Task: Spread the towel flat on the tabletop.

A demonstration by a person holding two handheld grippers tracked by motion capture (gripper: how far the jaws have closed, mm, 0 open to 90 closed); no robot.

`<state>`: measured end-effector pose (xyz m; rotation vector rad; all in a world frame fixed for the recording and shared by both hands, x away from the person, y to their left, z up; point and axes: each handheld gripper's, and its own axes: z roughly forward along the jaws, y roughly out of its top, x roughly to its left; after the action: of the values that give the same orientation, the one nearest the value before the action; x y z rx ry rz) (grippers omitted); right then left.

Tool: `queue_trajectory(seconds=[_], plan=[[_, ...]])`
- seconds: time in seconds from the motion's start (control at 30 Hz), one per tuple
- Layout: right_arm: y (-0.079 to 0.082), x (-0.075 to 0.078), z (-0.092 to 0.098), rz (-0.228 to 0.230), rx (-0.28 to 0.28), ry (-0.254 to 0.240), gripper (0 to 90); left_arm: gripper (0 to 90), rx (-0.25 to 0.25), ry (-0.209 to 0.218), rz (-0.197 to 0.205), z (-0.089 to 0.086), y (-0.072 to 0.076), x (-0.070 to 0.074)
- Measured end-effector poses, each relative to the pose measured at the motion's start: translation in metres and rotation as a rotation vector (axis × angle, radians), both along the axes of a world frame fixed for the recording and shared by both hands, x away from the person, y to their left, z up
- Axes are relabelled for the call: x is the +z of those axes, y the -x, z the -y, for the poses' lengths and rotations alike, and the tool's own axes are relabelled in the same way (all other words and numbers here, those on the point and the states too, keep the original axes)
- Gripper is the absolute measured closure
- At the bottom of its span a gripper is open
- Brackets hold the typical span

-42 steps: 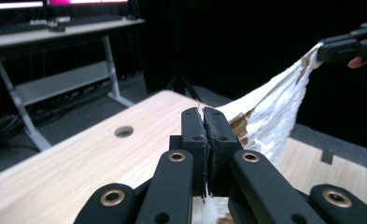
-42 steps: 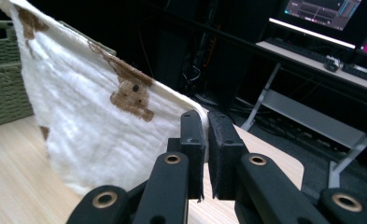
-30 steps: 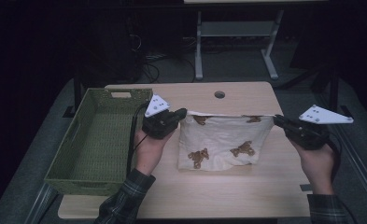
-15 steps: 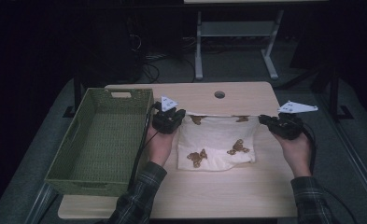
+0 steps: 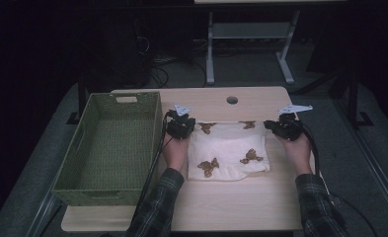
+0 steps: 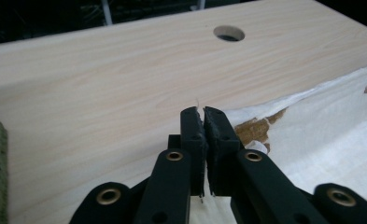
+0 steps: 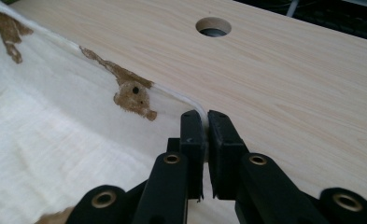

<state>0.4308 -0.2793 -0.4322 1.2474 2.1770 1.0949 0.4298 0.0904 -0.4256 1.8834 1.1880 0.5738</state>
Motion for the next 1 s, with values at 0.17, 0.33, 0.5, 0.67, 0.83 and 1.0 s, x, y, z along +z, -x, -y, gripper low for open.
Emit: queue_trajectory(seconds=[0.17, 0.33, 0.5, 0.67, 0.83, 1.0], plan=[[-0.002, -0.005, 0.001, -0.017, -0.016, -0.011, 66.0, 63.9, -0.006, 0.002, -0.020, 0.001, 0.003, 0.001], [0.010, 0.005, 0.005, -0.004, 0.002, -0.016, 65.6, 66.5, -0.042, -0.017, 0.005, 0.004, 0.017, 0.015], [0.022, 0.007, 0.004, -0.013, 0.034, -0.014, 68.7, 78.3, -0.057, -0.005, -0.026, 0.007, 0.033, 0.009], [0.040, 0.003, 0.004, -0.043, 0.070, -0.016, 69.3, 77.0, -0.126, -0.020, -0.071, 0.017, 0.058, -0.008], [0.069, -0.004, 0.008, -0.060, 0.098, -0.017, 68.9, 69.2, -0.192, -0.061, -0.114, 0.023, 0.079, -0.019], [0.096, -0.006, 0.010, -0.078, 0.130, -0.012, 68.3, 64.9, -0.233, -0.070, -0.130, 0.014, 0.095, -0.018]])
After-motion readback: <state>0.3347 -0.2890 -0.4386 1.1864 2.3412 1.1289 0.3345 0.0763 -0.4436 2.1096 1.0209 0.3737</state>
